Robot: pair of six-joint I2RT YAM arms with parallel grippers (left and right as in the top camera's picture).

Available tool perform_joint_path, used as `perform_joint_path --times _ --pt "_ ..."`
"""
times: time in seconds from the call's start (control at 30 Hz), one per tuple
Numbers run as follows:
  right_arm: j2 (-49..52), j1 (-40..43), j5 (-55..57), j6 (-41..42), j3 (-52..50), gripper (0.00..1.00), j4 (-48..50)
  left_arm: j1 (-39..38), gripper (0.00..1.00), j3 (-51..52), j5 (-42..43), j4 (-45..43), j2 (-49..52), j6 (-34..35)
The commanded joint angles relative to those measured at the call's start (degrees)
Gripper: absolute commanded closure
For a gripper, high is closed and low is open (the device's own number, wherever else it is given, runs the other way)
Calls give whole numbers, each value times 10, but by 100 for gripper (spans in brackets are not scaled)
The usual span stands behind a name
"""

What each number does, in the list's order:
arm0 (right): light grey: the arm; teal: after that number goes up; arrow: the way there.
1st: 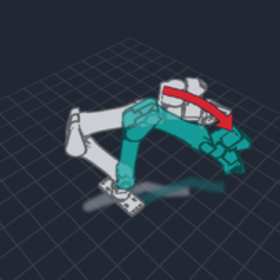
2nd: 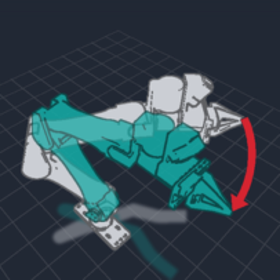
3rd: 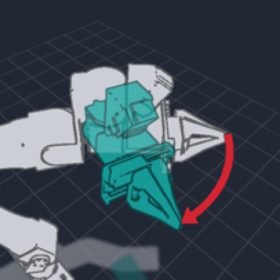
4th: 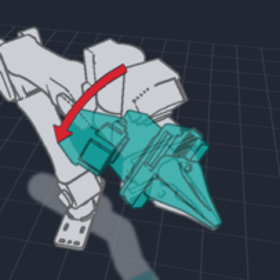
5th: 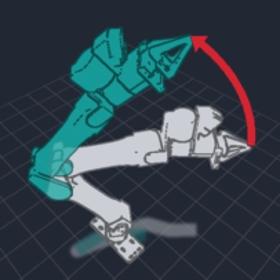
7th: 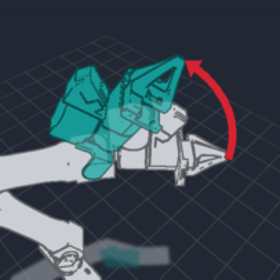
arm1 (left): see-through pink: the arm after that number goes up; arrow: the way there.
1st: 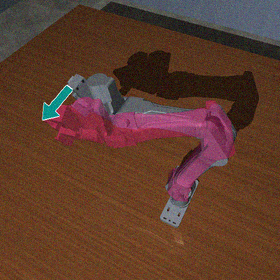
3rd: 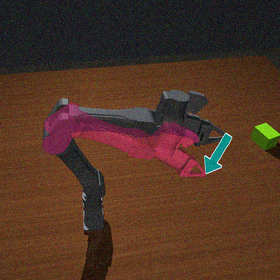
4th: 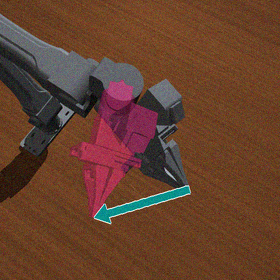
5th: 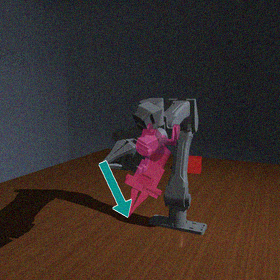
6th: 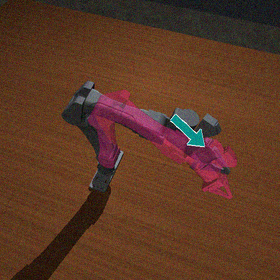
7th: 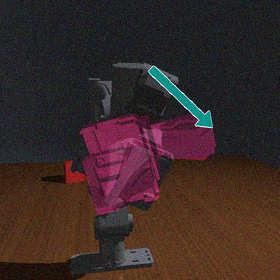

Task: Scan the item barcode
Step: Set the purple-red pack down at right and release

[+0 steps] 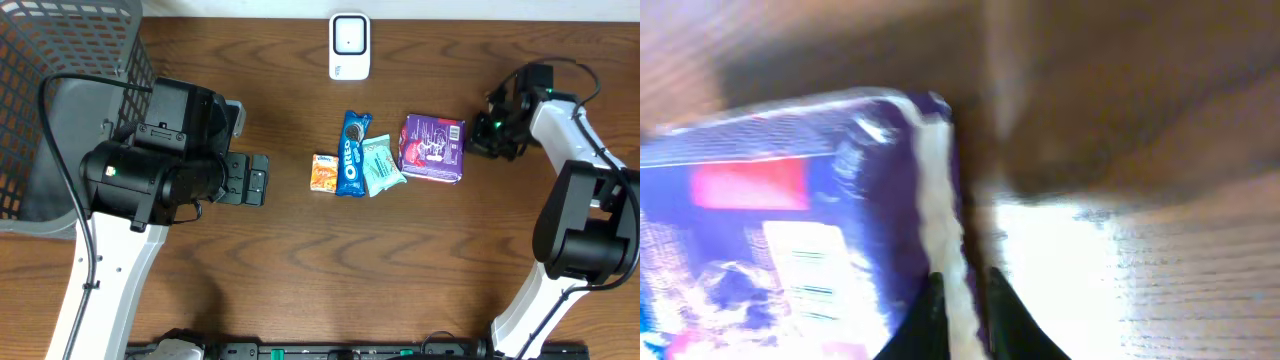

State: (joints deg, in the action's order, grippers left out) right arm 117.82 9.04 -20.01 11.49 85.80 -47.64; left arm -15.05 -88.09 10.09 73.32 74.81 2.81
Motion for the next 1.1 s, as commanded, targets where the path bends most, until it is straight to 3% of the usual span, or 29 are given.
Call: perform_joint_path --times 0.0,0.2,0.33,0.5,0.73,0.87,1.07 --pt "-2 -3 -18 -16 65 85 -31 3 2 -5 -7 2 2 1" --pt "-2 -12 -26 -24 186 92 -157 3 2 -5 -7 2 2 1" --pt "-2 -44 -60 -46 197 99 -175 3 2 -5 -7 2 2 1" --pt "0 -111 -45 -52 162 99 -144 3 2 -5 -7 2 2 1" --pt "0 -184 63 38 70 99 -74 3 2 -5 -7 2 2 1" --pt "0 -196 72 40 18 99 -35 3 2 -5 -7 2 2 1" --pt "-1 -191 168 46 19 99 -60 3 2 -5 -7 2 2 1"
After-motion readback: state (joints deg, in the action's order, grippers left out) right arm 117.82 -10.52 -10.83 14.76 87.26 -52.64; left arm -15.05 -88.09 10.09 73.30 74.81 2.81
